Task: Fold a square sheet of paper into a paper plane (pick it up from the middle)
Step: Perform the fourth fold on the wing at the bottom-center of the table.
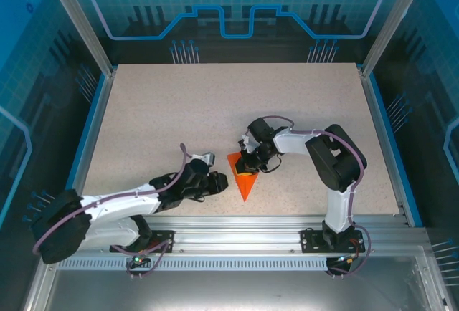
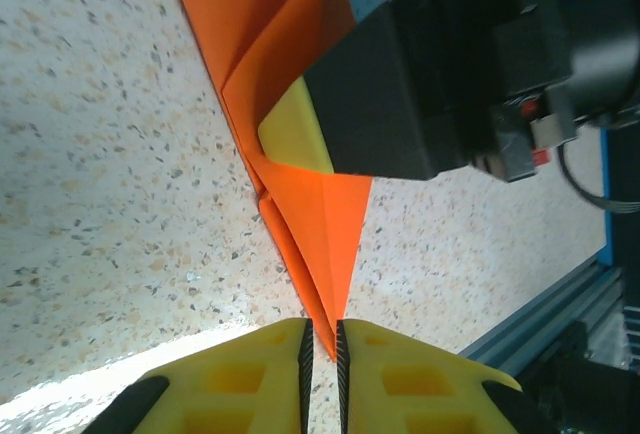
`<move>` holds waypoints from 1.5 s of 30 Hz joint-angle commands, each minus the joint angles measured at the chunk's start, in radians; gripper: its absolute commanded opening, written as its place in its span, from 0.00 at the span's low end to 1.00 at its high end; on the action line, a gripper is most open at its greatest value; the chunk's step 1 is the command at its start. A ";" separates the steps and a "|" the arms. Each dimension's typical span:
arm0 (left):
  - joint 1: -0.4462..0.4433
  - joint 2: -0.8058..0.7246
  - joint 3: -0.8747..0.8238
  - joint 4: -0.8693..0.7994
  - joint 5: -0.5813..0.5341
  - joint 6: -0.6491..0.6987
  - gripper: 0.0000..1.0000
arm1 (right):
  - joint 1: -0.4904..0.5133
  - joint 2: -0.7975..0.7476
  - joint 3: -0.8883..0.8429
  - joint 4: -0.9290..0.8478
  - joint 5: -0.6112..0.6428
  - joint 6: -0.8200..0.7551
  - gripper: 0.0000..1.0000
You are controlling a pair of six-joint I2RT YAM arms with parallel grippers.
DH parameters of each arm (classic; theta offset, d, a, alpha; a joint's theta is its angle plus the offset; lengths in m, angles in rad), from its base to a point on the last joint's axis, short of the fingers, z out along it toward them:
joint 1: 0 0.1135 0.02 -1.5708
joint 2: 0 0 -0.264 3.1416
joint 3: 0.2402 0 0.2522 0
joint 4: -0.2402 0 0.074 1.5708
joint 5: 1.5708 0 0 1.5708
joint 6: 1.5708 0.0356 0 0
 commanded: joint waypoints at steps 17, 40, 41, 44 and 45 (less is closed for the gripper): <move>-0.077 0.455 0.245 0.140 0.123 0.118 0.15 | -0.019 0.042 -0.004 -0.008 0.060 0.020 0.12; -0.144 0.388 0.103 0.262 -0.012 0.107 0.11 | -0.026 0.041 -0.004 -0.006 0.059 0.018 0.12; -0.144 0.399 0.105 0.275 -0.013 0.102 0.11 | -0.027 0.042 -0.004 -0.006 0.059 0.018 0.12; -0.146 0.425 0.108 0.304 -0.038 0.088 0.08 | -0.027 0.039 -0.007 -0.006 0.060 0.016 0.12; -0.146 0.430 0.110 0.302 -0.051 0.084 0.07 | -0.026 0.039 -0.007 -0.006 0.060 0.016 0.12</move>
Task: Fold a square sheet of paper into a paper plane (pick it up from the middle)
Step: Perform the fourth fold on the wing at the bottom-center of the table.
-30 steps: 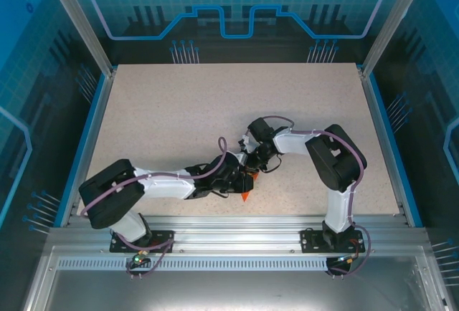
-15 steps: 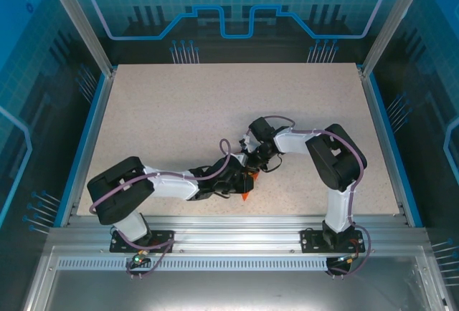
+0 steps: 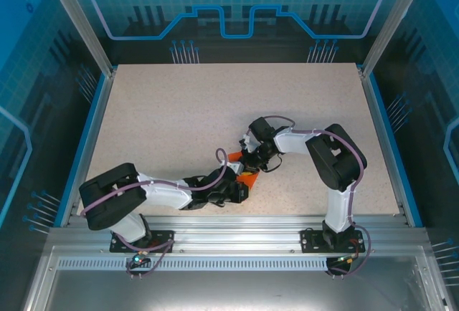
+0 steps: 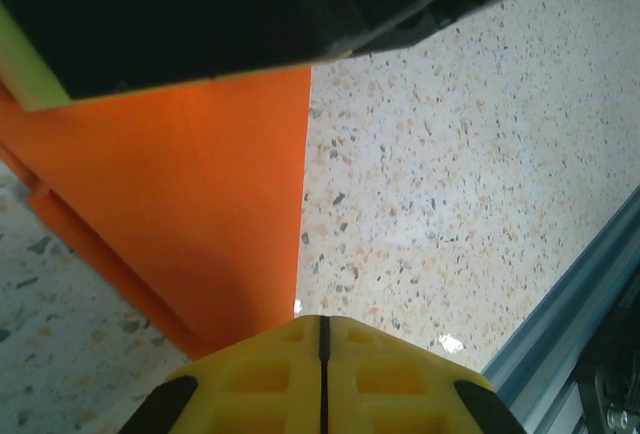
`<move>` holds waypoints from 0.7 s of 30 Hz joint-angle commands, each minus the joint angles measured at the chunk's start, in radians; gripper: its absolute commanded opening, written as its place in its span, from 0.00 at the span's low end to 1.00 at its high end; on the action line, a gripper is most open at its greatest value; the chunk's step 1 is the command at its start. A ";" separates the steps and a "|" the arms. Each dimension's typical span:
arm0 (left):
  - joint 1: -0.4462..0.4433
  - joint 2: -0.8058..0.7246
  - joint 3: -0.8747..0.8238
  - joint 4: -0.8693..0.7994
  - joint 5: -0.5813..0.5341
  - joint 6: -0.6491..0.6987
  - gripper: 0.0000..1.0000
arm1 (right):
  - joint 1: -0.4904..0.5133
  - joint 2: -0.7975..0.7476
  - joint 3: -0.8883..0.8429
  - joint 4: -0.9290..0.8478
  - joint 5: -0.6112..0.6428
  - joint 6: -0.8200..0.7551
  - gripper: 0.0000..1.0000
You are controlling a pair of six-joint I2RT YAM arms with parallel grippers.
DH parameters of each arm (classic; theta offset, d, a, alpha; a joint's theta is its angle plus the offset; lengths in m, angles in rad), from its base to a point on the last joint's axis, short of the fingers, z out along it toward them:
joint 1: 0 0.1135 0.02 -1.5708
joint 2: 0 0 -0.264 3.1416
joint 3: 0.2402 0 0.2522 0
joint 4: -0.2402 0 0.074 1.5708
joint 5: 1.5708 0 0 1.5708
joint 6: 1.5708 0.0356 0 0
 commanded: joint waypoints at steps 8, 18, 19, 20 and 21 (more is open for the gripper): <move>-0.012 0.061 0.015 -0.039 -0.113 -0.041 0.04 | -0.016 0.037 -0.006 -0.006 0.070 0.005 0.12; -0.083 0.122 -0.037 -0.024 -0.138 -0.150 0.00 | -0.064 -0.055 -0.011 0.078 -0.005 0.043 0.12; -0.085 0.130 -0.047 -0.015 -0.140 -0.164 0.00 | -0.074 -0.073 -0.014 0.088 -0.012 0.047 0.12; -0.087 0.135 -0.050 -0.007 -0.141 -0.174 0.00 | -0.084 -0.092 -0.016 0.092 -0.013 0.049 0.13; -0.088 0.141 -0.052 -0.005 -0.141 -0.174 0.00 | -0.092 -0.110 -0.021 0.097 -0.012 0.049 0.13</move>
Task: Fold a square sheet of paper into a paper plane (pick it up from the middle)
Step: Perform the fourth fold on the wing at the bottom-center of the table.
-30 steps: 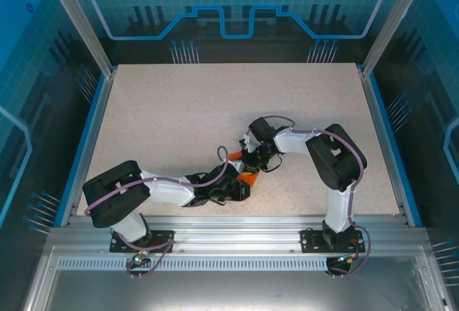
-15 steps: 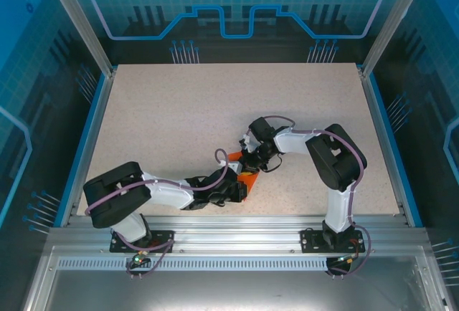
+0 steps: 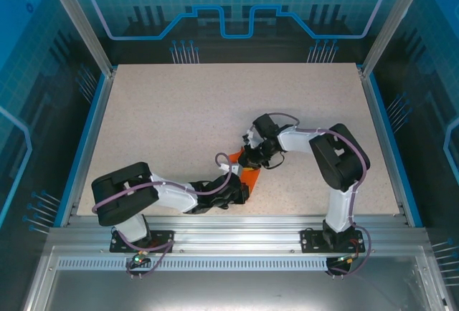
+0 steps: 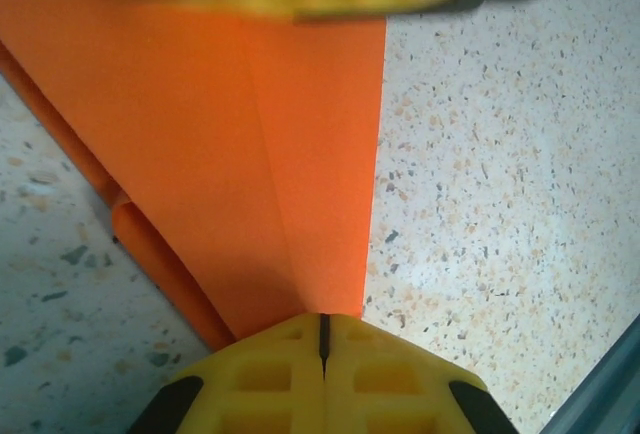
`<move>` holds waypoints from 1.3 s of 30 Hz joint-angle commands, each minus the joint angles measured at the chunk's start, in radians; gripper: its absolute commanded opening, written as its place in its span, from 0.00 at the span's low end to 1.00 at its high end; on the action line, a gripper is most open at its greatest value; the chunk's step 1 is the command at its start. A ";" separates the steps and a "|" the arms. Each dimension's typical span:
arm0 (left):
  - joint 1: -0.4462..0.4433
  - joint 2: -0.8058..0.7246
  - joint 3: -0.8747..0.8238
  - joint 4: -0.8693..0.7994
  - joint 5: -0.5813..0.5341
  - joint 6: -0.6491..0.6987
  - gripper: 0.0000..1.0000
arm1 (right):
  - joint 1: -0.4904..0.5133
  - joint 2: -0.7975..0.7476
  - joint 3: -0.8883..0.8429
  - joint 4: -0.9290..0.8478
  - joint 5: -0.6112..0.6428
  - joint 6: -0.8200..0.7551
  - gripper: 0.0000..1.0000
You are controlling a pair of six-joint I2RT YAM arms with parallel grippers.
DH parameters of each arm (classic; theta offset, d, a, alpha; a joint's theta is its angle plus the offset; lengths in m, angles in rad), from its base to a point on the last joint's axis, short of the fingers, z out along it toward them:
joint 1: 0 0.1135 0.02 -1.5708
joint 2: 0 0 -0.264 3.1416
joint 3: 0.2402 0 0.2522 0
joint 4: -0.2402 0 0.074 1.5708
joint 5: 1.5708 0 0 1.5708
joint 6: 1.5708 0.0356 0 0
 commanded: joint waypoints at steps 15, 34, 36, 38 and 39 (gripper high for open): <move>-0.032 0.051 -0.041 -0.107 0.003 -0.054 0.00 | -0.005 -0.113 -0.145 0.100 -0.091 -0.050 0.12; -0.035 0.057 -0.063 -0.148 -0.007 -0.082 0.00 | -0.053 0.068 0.008 0.078 0.038 -0.023 0.12; -0.035 0.060 -0.063 -0.149 -0.006 -0.084 0.00 | -0.052 0.072 0.027 0.058 0.057 -0.024 0.12; -0.037 0.062 -0.061 -0.149 -0.006 -0.084 0.00 | -0.052 0.076 0.043 0.047 0.072 -0.025 0.12; -0.037 0.064 -0.060 -0.148 -0.006 -0.085 0.00 | -0.051 0.077 0.053 0.041 0.080 -0.026 0.12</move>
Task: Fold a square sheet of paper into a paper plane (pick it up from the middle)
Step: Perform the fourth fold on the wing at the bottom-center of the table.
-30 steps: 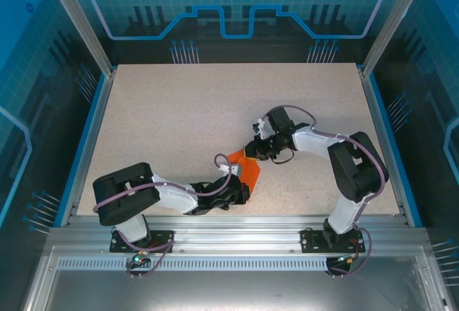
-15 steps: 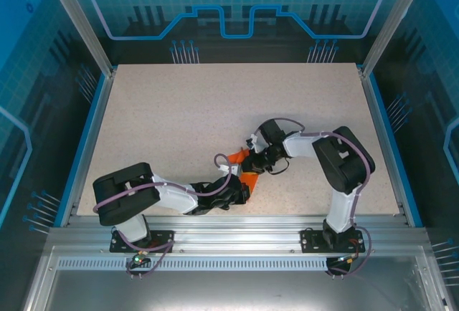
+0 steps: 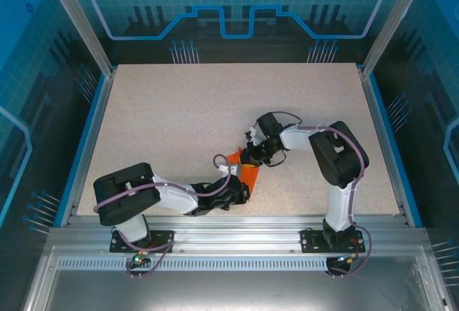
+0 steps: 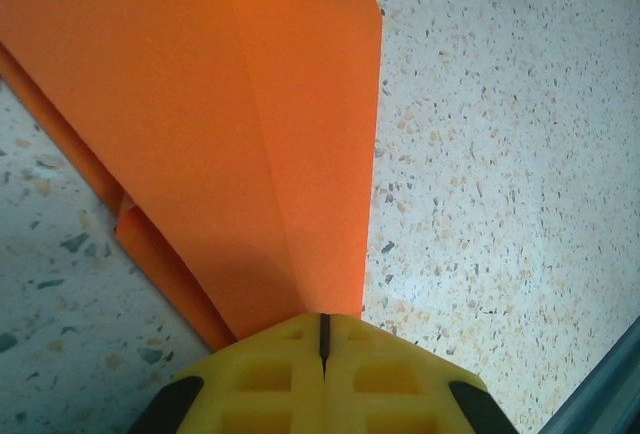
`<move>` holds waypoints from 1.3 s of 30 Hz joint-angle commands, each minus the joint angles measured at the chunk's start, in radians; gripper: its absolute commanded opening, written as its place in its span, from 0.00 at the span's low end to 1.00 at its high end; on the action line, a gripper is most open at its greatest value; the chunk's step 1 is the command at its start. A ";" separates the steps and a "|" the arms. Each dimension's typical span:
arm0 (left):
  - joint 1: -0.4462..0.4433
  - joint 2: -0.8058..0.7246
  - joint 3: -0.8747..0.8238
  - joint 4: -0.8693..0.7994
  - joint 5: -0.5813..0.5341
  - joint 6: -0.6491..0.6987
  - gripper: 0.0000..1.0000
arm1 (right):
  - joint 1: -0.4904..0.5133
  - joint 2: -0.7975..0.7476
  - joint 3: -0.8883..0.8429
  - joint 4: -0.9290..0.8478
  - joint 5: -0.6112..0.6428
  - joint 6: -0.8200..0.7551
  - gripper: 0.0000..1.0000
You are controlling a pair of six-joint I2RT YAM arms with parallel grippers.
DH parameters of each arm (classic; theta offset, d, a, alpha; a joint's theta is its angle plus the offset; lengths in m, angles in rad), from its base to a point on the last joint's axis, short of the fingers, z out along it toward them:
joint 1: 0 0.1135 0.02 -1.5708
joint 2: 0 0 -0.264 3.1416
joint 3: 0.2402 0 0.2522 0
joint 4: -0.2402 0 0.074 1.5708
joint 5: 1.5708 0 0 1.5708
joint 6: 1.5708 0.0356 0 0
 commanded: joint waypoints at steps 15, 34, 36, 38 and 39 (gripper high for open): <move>-0.023 0.071 -0.047 -0.169 0.038 -0.017 0.00 | -0.050 0.138 0.235 -0.084 0.153 -0.006 0.13; -0.023 0.075 -0.039 -0.181 0.041 -0.014 0.00 | -0.091 0.252 0.447 -0.168 0.191 -0.017 0.14; -0.023 0.075 -0.036 -0.183 0.042 -0.009 0.00 | -0.105 0.240 0.460 -0.179 0.184 -0.022 0.14; -0.023 0.076 -0.030 -0.190 0.044 0.000 0.00 | -0.119 0.213 0.464 -0.188 0.184 -0.032 0.14; -0.023 0.076 -0.026 -0.194 0.046 0.005 0.00 | -0.128 0.193 0.463 -0.195 0.183 -0.036 0.15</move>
